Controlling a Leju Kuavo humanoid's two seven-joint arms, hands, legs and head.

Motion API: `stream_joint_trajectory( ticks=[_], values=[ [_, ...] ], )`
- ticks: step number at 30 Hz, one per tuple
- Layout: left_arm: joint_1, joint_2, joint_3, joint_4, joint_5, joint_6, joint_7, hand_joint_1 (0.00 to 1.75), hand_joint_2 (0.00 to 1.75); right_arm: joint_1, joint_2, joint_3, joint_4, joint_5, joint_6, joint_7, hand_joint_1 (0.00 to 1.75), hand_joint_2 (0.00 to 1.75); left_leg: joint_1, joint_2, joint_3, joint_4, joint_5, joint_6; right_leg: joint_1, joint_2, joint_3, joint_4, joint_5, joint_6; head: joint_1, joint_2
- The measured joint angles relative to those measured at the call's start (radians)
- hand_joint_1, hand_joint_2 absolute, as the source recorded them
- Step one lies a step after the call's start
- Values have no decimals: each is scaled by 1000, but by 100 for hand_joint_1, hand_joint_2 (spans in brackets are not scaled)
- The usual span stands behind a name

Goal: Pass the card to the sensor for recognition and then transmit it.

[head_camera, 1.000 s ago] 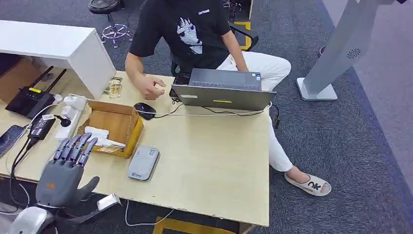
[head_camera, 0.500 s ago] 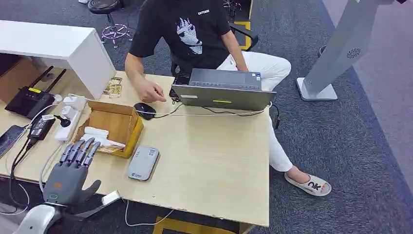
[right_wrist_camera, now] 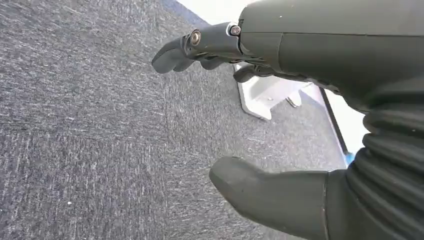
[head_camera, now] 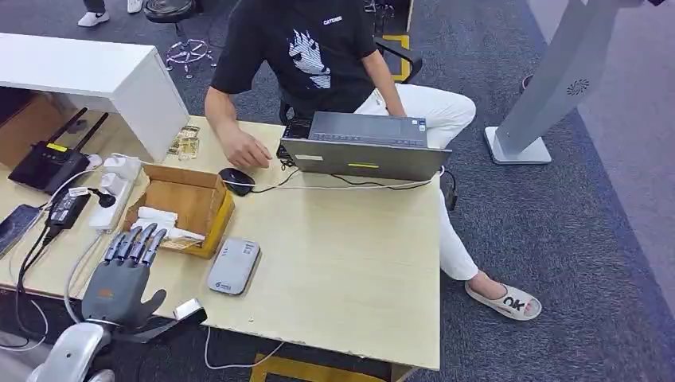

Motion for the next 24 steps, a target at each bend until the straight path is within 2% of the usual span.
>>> stream_joint_trajectory(
  ticks=[24],
  values=[
    [-165,-39,0,229,-106,38,21,0,175,-6,0,4,0,55,0,0,0,175,0,0,0,0,1,0,0,0,0,0,1,0,0,0]
  ],
)
